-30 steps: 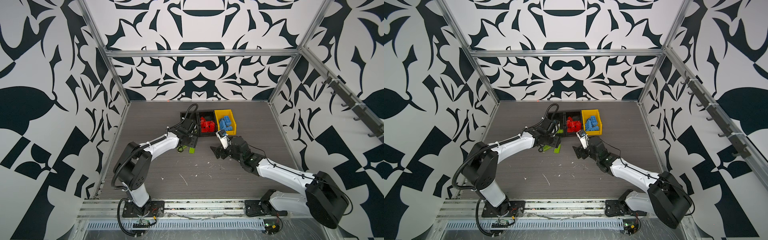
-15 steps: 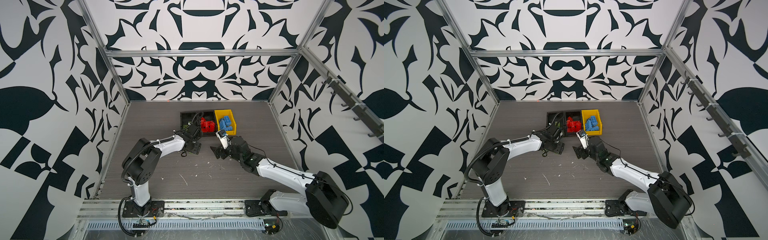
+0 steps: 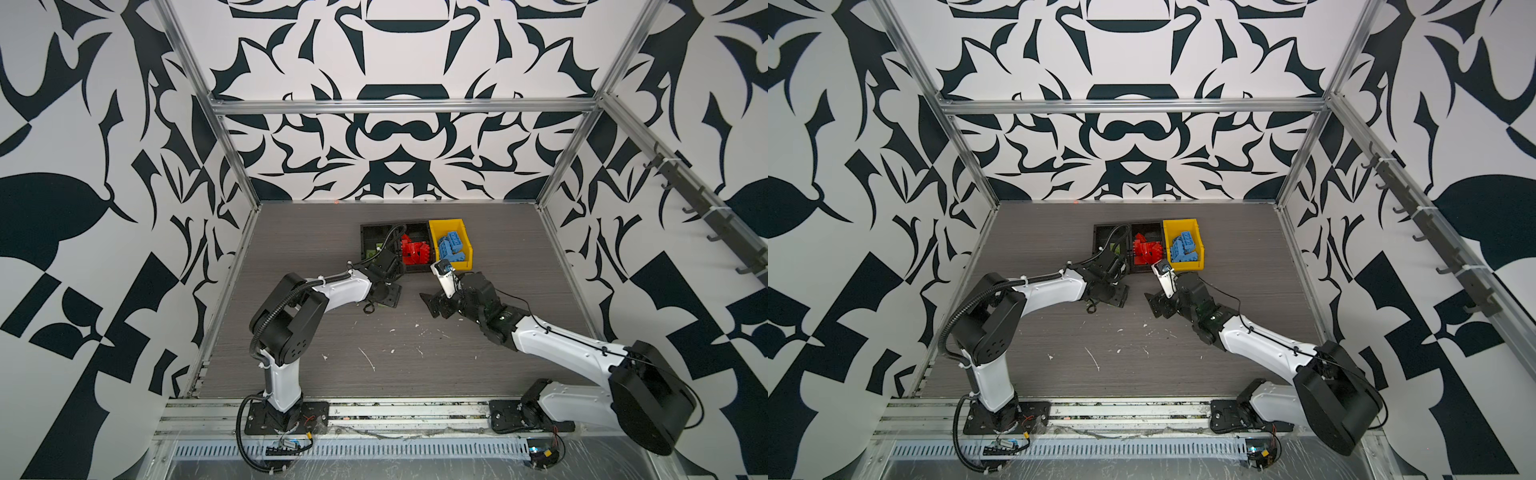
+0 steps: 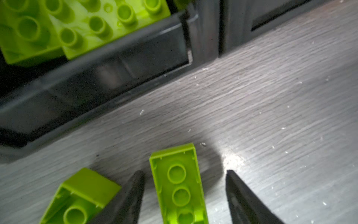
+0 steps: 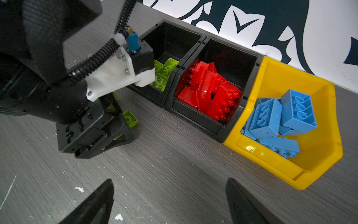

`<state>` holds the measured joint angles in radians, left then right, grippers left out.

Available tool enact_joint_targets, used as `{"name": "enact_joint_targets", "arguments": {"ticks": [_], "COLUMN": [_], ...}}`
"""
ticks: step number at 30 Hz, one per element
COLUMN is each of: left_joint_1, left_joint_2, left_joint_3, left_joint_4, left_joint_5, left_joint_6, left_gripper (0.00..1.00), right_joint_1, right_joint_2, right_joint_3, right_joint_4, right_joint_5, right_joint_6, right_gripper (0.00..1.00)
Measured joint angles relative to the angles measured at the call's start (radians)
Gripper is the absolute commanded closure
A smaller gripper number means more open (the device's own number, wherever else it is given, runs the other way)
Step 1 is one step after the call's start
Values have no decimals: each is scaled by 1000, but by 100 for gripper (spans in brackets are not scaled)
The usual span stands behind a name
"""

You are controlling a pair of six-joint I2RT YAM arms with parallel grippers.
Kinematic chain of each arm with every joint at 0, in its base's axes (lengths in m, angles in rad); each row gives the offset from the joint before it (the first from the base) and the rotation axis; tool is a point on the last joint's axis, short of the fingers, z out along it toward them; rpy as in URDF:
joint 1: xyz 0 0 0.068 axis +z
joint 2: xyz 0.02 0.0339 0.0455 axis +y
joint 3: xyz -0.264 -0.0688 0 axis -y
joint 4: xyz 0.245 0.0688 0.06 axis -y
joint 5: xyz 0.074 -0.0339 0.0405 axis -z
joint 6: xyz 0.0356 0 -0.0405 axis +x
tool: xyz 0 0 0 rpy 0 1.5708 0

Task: Sort the legos into containers by color
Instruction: Pick up the lego from the center of the table.

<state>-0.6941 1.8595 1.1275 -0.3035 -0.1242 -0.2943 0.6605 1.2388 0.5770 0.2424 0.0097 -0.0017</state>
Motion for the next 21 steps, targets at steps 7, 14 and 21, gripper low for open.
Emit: {"name": "enact_joint_targets", "arguments": {"ticks": [7, 14, 21], "left_joint_1": [0, 0, 12], "left_joint_2": [0, -37, -114], "left_joint_3": [0, 0, 40], "left_joint_4": [13, -11, -36], "left_joint_5": [15, 9, 0], "left_joint_6": [5, 21, 50], "left_gripper": [55, 64, 64], "right_joint_1": [0, 0, 0], "right_joint_2": [0, 0, -6], "right_joint_3": [0, 0, 0], "right_joint_4": [-4, -5, -6], "right_joint_5": [0, 1, 1], "right_joint_6": [0, 0, 1], "right_gripper": [8, 8, 8]}}
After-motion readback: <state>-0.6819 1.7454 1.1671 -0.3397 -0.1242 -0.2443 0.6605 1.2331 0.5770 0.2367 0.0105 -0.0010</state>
